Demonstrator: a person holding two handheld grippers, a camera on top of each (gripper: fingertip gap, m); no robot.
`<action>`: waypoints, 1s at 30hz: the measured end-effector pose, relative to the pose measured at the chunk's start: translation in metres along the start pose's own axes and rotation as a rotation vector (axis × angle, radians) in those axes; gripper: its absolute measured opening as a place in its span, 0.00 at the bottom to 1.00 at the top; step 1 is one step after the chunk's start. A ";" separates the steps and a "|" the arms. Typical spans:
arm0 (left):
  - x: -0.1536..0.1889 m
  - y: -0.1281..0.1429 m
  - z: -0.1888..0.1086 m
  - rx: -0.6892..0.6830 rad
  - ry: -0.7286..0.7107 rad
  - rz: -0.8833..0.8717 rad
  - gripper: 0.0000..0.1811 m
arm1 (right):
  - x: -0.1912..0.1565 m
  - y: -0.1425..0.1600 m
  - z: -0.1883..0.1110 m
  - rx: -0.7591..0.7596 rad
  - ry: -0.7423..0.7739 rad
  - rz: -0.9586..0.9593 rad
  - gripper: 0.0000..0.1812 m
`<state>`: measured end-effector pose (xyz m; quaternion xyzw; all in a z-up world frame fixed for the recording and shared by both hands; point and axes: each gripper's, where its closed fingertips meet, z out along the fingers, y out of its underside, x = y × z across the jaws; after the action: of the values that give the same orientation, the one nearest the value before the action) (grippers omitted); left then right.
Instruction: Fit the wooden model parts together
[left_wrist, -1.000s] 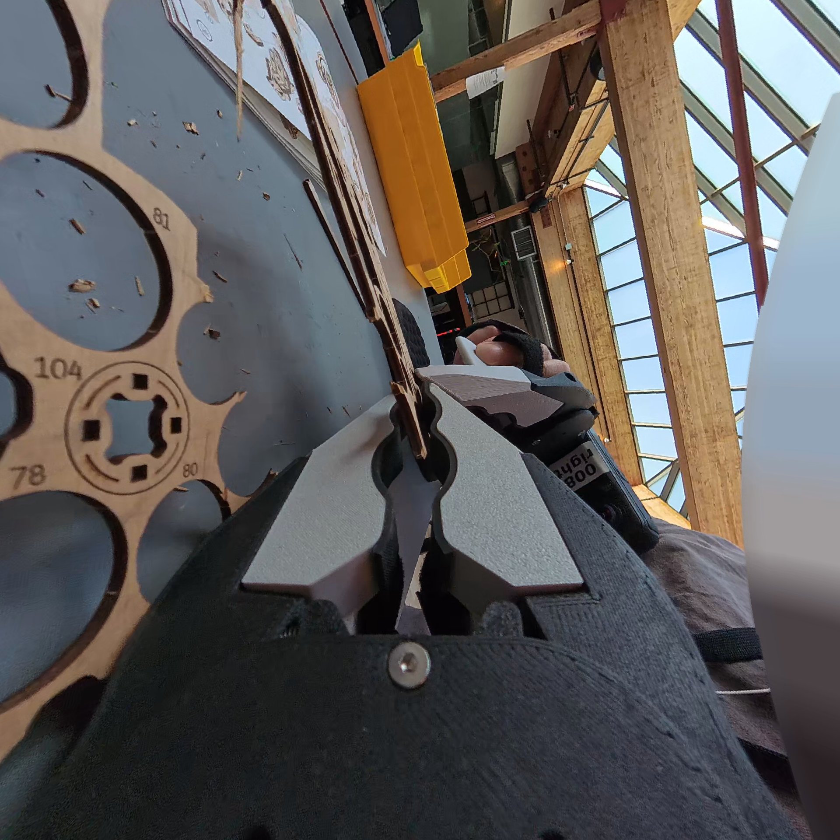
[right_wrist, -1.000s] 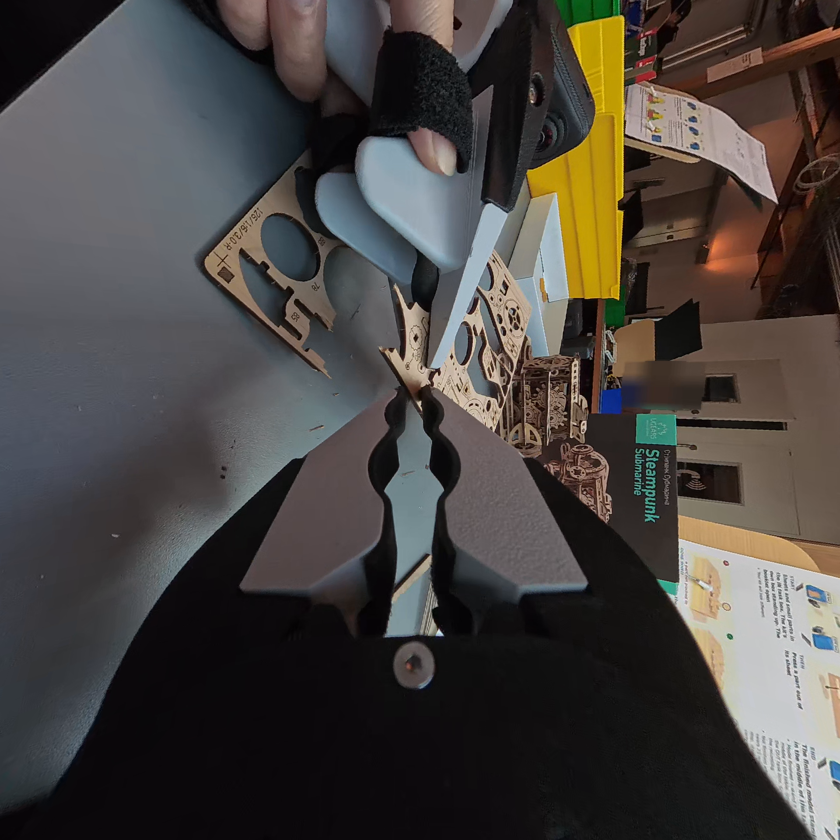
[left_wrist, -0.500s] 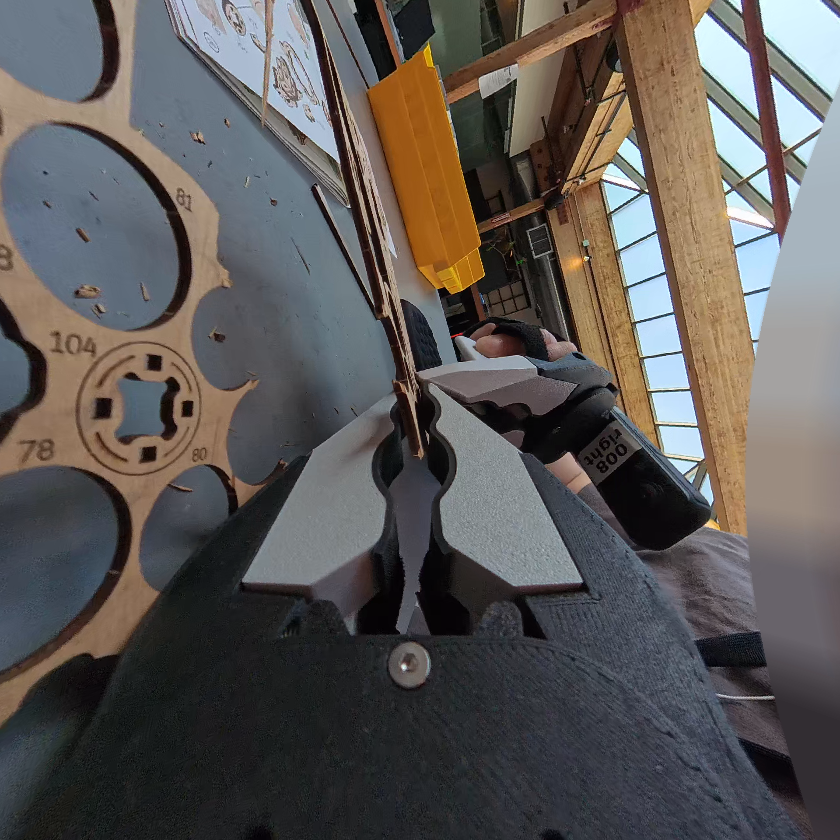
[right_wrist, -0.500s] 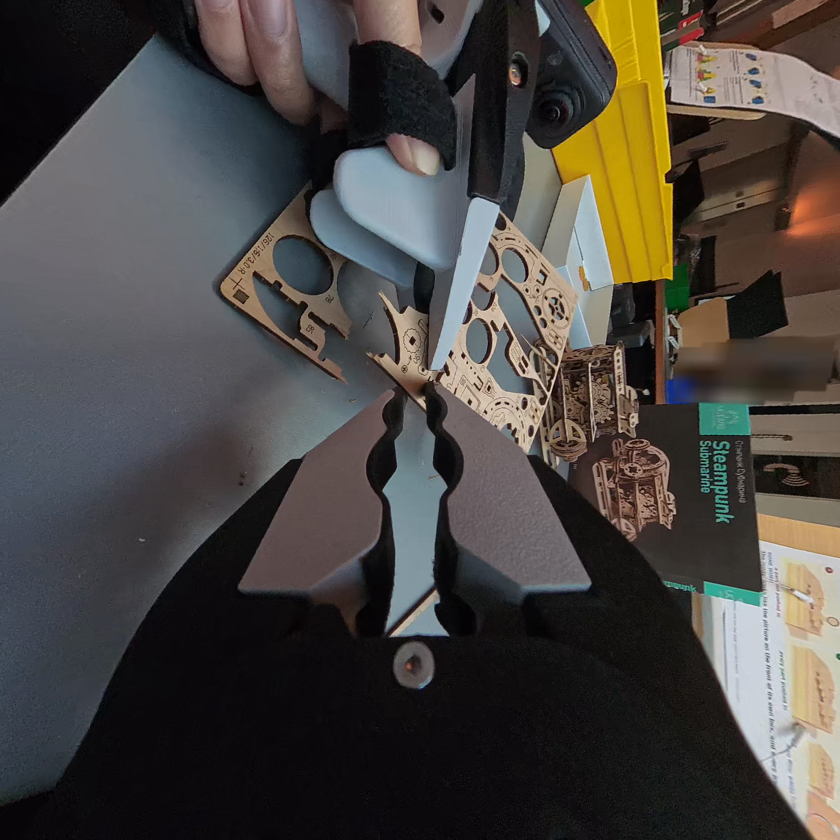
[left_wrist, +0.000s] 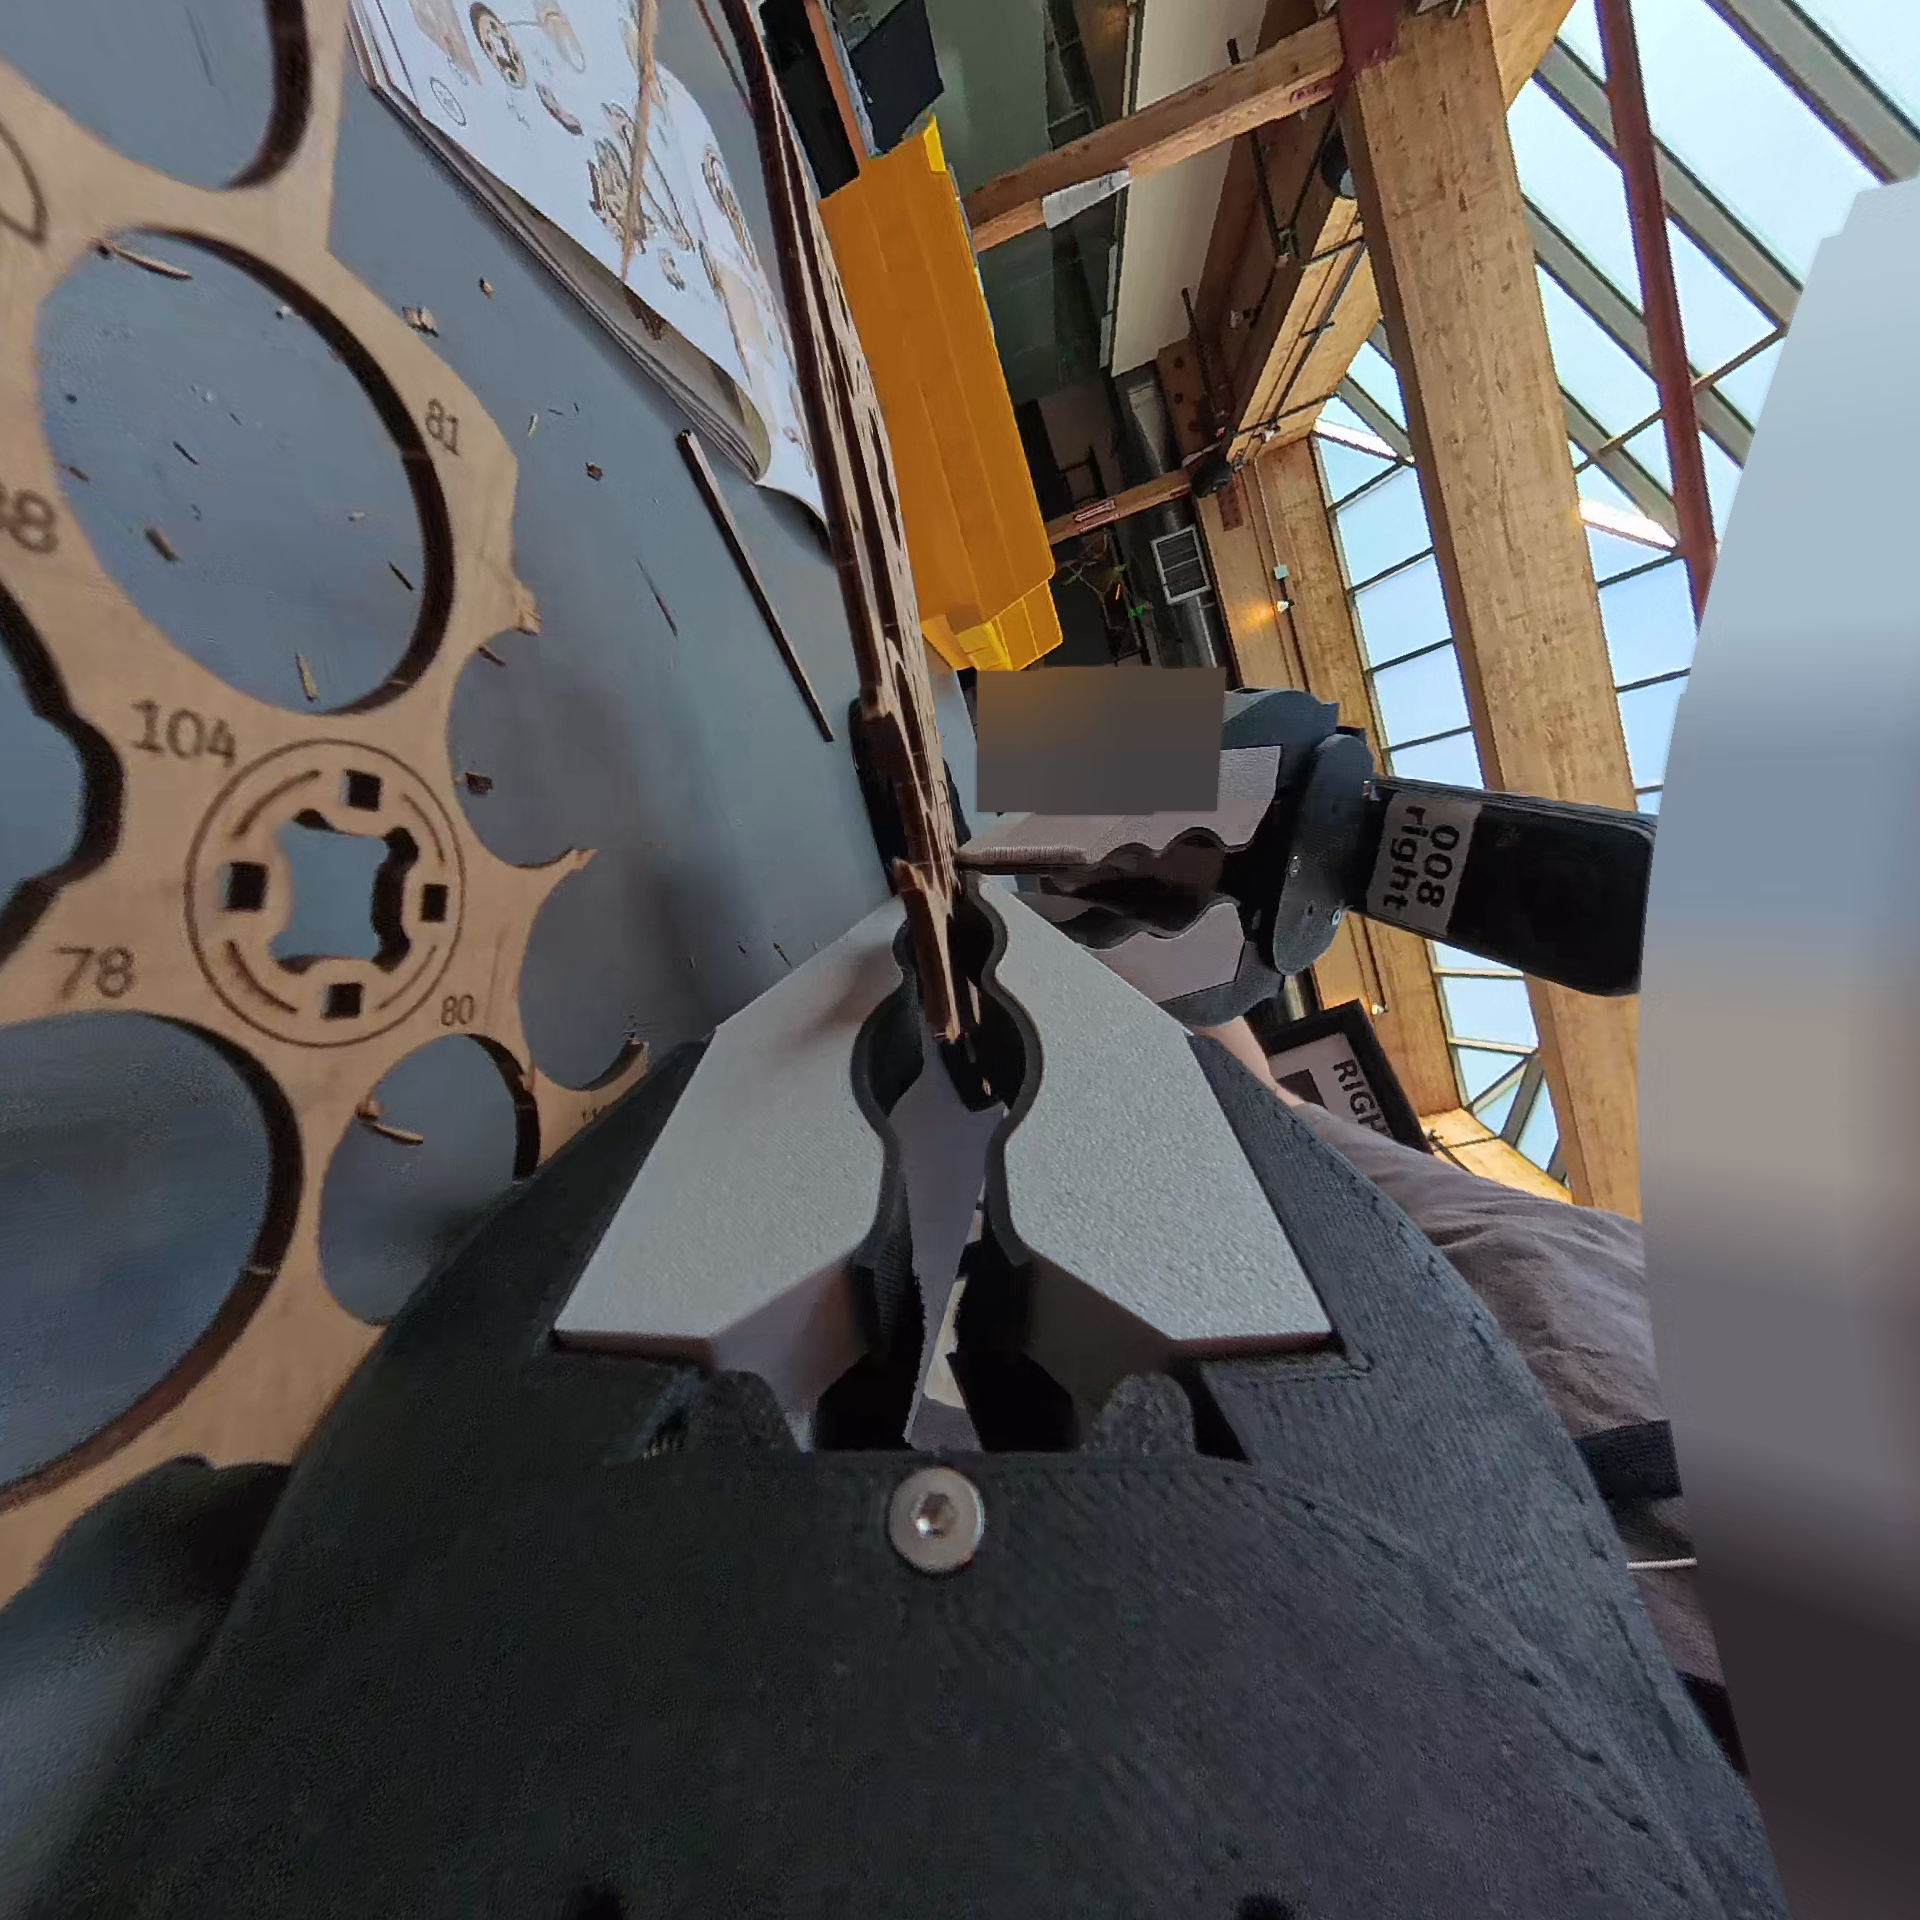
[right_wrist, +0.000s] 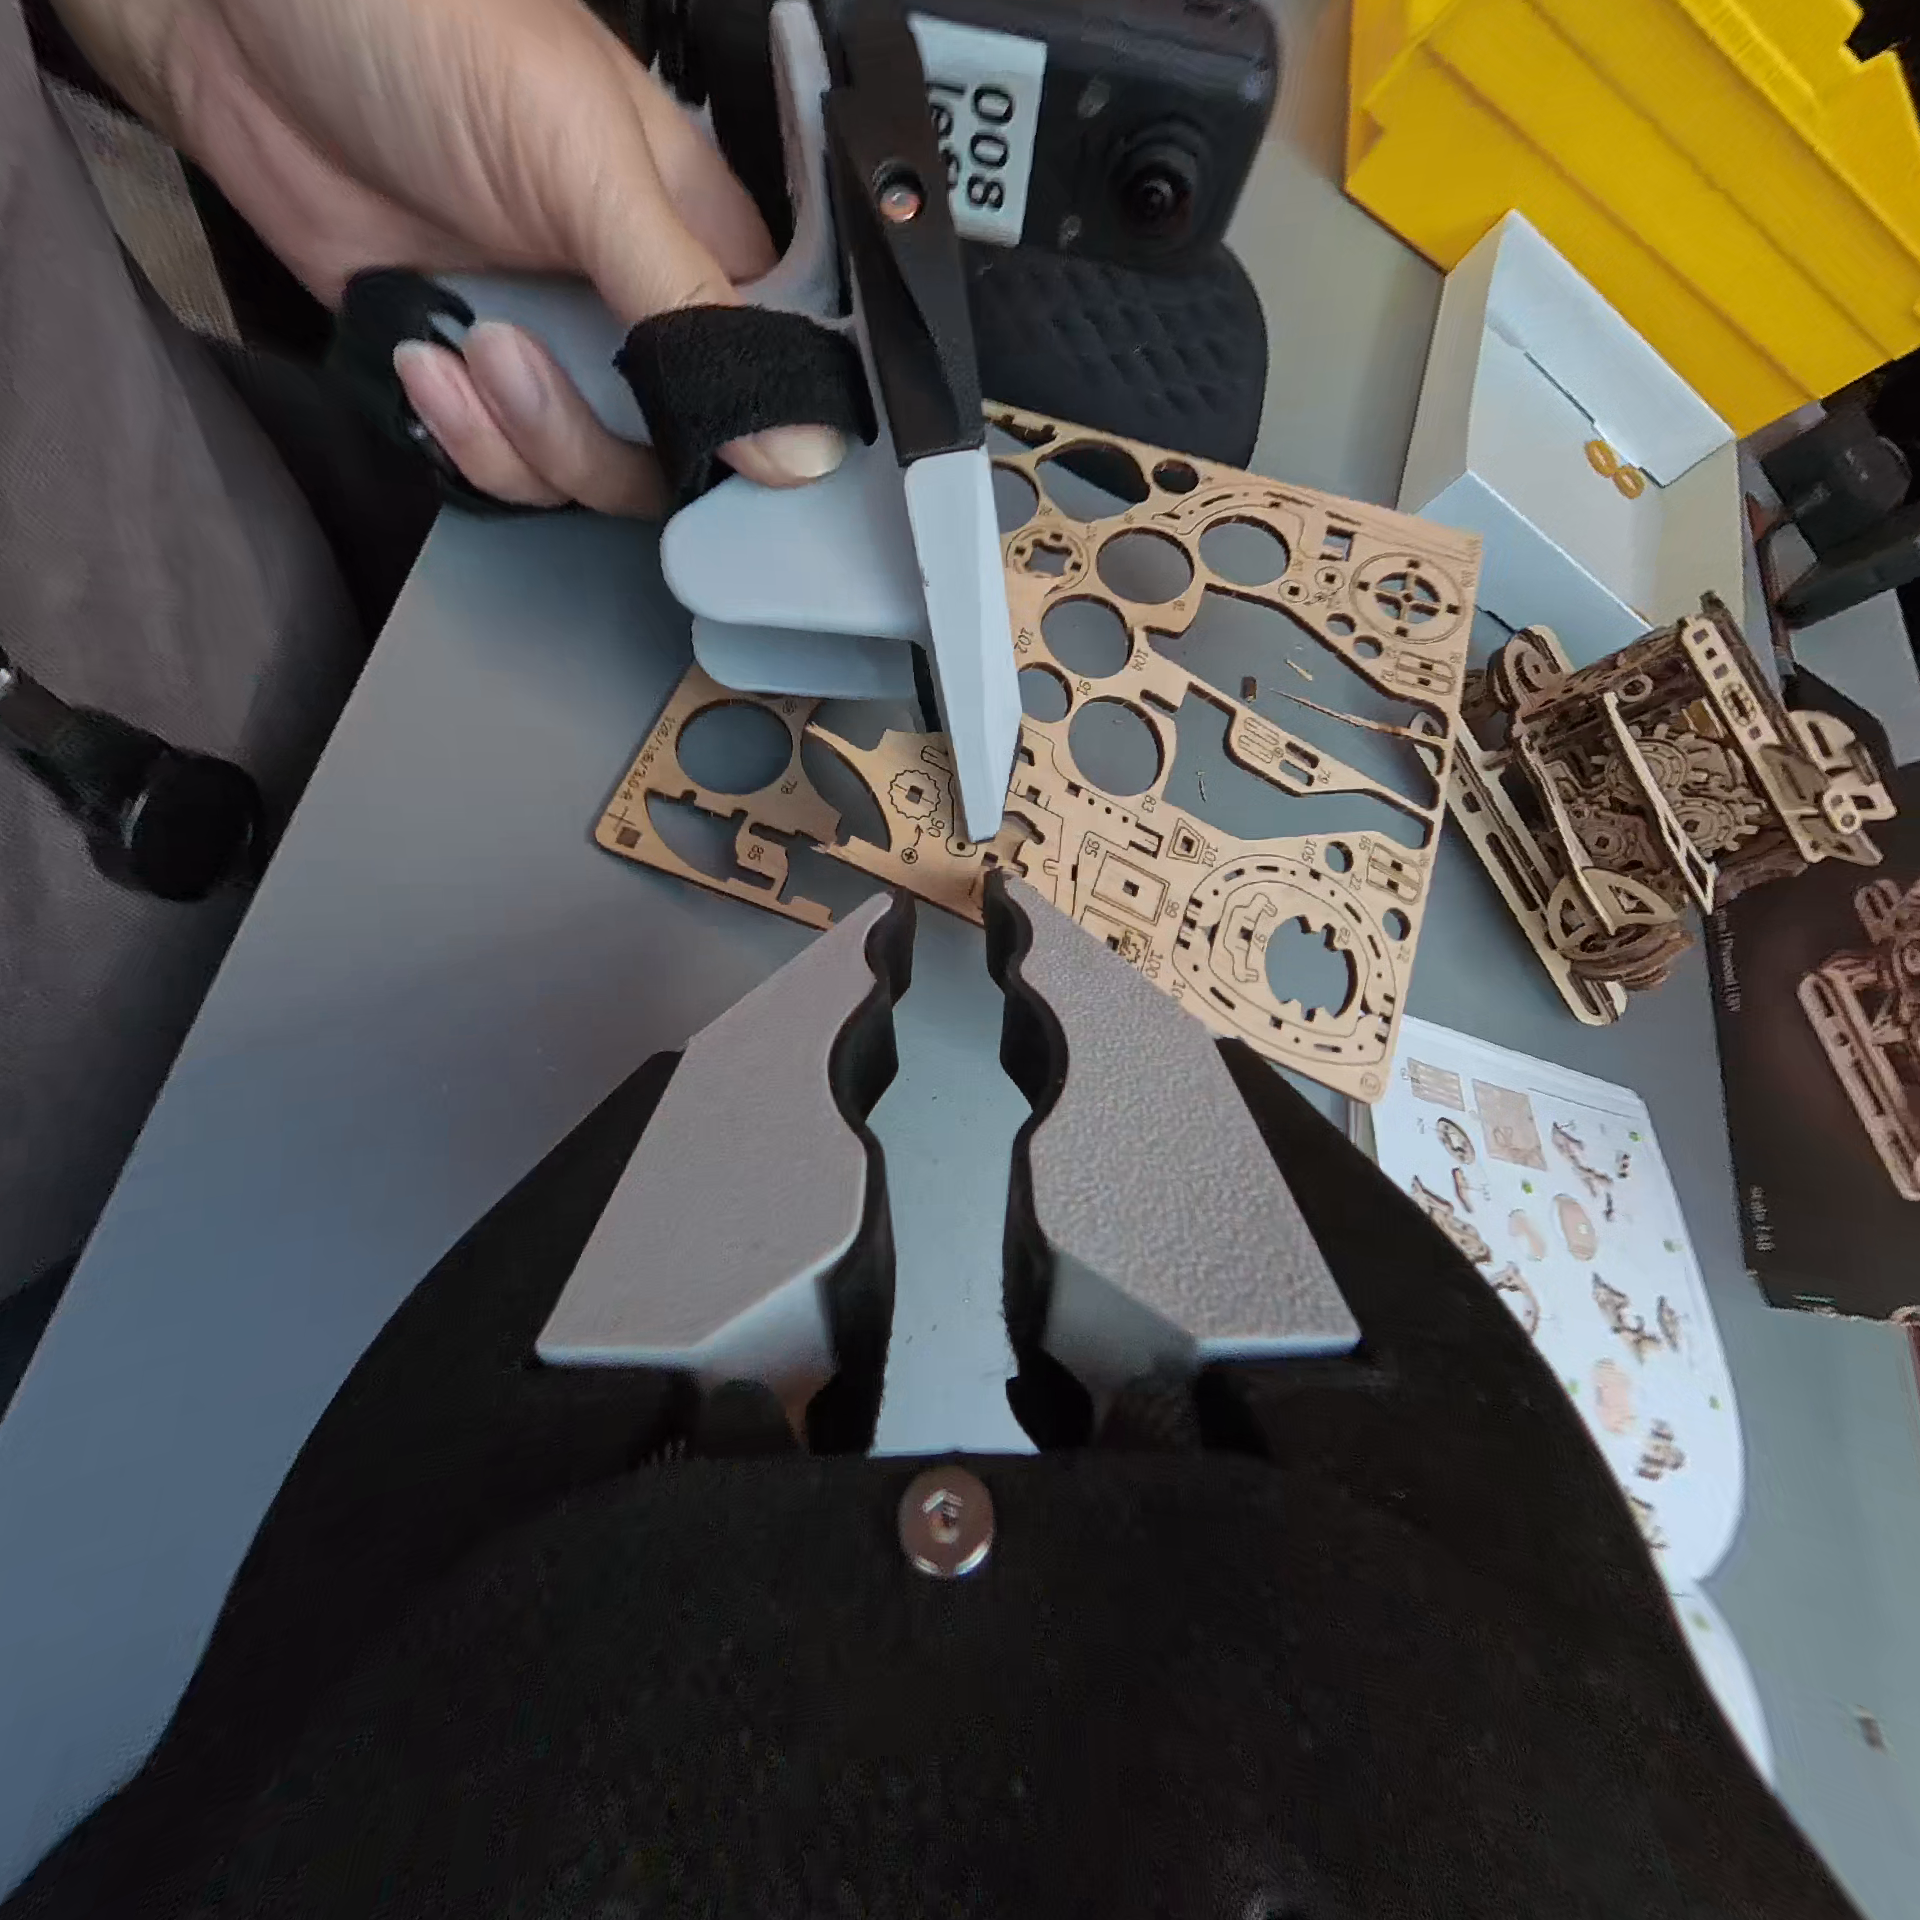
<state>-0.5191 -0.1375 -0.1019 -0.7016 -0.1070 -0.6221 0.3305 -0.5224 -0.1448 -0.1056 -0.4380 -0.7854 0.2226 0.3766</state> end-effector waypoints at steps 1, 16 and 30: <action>0.000 -0.001 0.000 0.007 0.009 -0.011 0.01 | 0.003 0.000 -0.004 0.044 -0.001 0.081 0.07; 0.011 -0.002 0.001 0.027 0.068 0.027 0.01 | 0.016 -0.002 -0.009 0.402 -0.496 1.362 0.06; 0.018 -0.008 -0.004 0.071 0.140 -0.022 0.01 | 0.017 0.001 -0.014 0.367 -0.206 0.921 0.11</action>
<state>-0.5230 -0.1381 -0.0819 -0.6430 -0.1133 -0.6690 0.3552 -0.5168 -0.1299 -0.0910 -0.6414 -0.4916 0.5419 0.2308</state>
